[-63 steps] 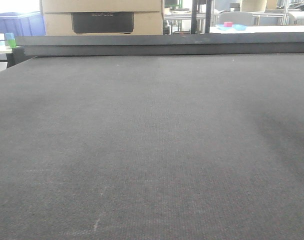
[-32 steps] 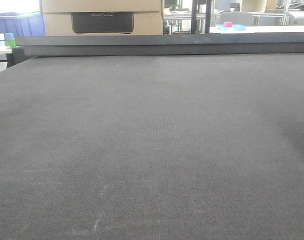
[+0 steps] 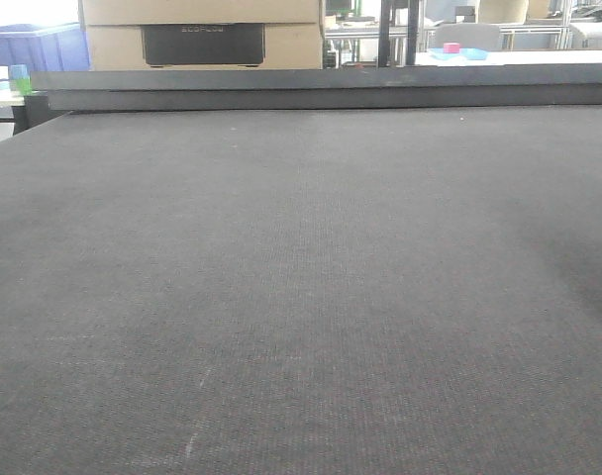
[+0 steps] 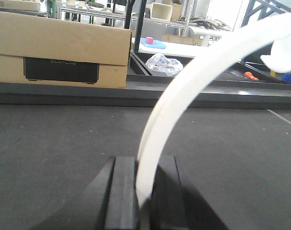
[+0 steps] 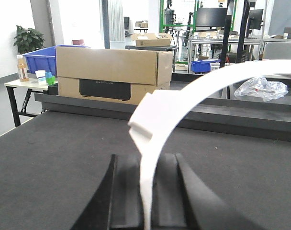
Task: Grab PVC pipe and place in blue bin
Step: 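Lift the pipe off the table with both grippers, then drive the base away from the table toward the shelf of blue bins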
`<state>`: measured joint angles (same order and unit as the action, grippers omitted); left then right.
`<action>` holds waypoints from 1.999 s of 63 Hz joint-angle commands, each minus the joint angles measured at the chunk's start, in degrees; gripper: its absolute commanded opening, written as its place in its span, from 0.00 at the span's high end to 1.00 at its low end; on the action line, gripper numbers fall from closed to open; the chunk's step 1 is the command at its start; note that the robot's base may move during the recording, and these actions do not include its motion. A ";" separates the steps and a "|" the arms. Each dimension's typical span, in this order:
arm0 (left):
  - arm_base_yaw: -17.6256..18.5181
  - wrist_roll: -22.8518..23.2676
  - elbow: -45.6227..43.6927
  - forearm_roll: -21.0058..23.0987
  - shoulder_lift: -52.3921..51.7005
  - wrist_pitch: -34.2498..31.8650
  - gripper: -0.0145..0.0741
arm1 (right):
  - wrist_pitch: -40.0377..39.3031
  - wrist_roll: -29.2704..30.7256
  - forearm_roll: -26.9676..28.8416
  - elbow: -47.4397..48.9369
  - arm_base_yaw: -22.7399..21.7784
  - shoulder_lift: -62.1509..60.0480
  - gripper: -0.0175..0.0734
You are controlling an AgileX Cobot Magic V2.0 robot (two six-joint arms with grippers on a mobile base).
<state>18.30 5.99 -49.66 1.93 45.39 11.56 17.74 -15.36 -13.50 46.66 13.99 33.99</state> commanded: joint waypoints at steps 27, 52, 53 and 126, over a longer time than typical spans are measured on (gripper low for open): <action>0.25 0.03 -0.14 0.03 -0.41 -0.99 0.96 | -2.01 0.52 -0.70 -0.13 0.05 -0.36 0.99; 0.25 0.03 -0.14 0.03 -0.41 -0.99 0.96 | -2.01 0.52 -0.70 -0.13 0.05 -0.36 0.99; 0.25 0.03 -0.14 0.03 -0.41 -0.99 0.96 | -2.01 0.52 -0.70 -0.13 0.05 -0.36 0.99; 0.25 0.03 -0.14 0.03 -0.41 -0.99 0.96 | -2.01 0.52 -0.70 -0.13 0.05 -0.36 0.99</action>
<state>18.30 5.99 -49.66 1.93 45.39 11.66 17.41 -15.15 -13.60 46.66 13.99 33.99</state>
